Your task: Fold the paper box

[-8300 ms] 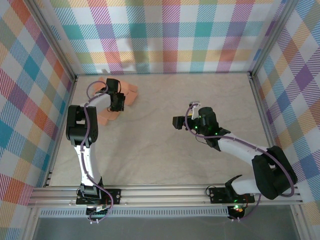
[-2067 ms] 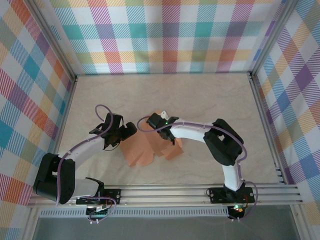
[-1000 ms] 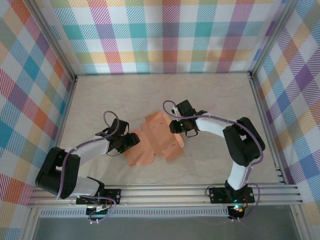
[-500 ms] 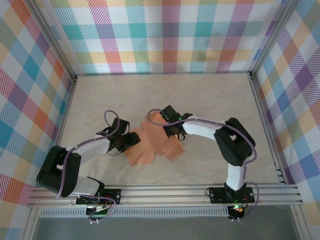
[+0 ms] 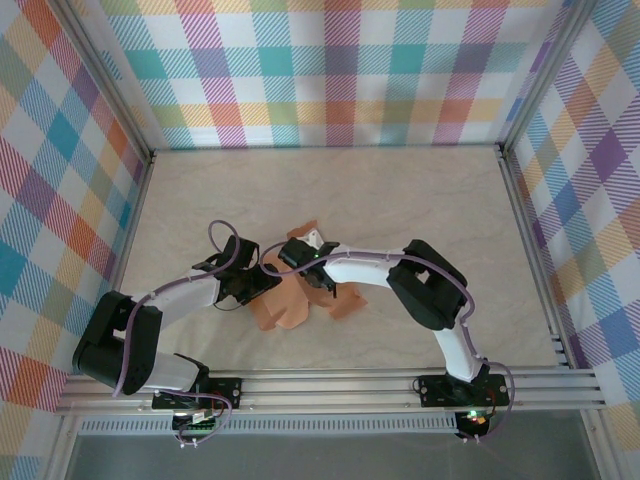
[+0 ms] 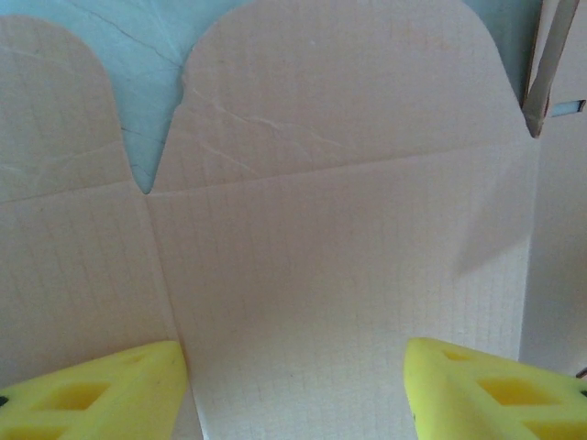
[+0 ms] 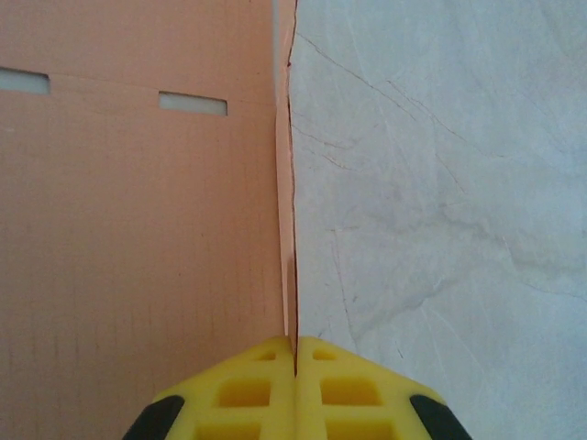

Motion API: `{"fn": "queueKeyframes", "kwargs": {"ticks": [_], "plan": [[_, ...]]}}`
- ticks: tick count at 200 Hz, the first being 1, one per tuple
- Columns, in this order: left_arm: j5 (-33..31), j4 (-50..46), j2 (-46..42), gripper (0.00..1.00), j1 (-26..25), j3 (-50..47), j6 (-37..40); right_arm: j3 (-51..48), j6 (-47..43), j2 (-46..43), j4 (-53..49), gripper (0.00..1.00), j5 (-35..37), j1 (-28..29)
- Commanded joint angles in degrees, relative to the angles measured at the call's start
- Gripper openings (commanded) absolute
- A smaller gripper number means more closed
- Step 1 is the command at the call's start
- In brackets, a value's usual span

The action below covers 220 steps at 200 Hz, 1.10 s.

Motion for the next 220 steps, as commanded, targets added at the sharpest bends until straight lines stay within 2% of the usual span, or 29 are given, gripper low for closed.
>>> {"fn": "queueKeyframes", "kwargs": {"ticks": [1, 28, 58, 73, 86, 111, 166, 220], "plan": [[-0.6, -0.9, -0.9, 0.68, -0.4, -0.6, 1.2, -3.1, 0.9, -4.8, 1.2, 0.0, -6.6, -2.4], [-2.0, -0.8, -5.5, 0.75, -0.4, -0.3, 2.2, -6.6, -1.4, -9.3, 3.8, 0.0, -12.6, -5.9], [-6.4, -4.2, -11.0, 0.86, -0.3, 2.5, 4.7, -9.2, -2.4, -13.0, 4.9, 0.0, -17.9, -9.3], [-7.9, -4.9, -11.8, 0.94, 0.1, 4.2, 6.8, -11.3, -3.1, -14.9, 7.4, 0.0, -23.3, -11.3], [-5.7, -1.4, -11.1, 1.0, 1.6, 4.7, 9.3, -13.2, -4.1, -16.4, 9.8, 0.0, -29.8, -13.3], [-1.8, 4.3, -7.7, 1.0, 5.2, 5.5, 11.5, -15.5, -6.6, -17.8, 13.4, 0.0, -38.8, -17.2], [0.8, 8.5, 2.0, 1.0, 6.1, 11.5, 16.1, -15.3, -9.2, -16.4, 15.8, 0.0, -39.9, -18.7], [5.1, 10.6, 11.4, 0.89, 6.0, 16.5, 21.0, -15.7, -9.2, -17.3, 14.8, 0.0, -45.8, -21.6]]}}
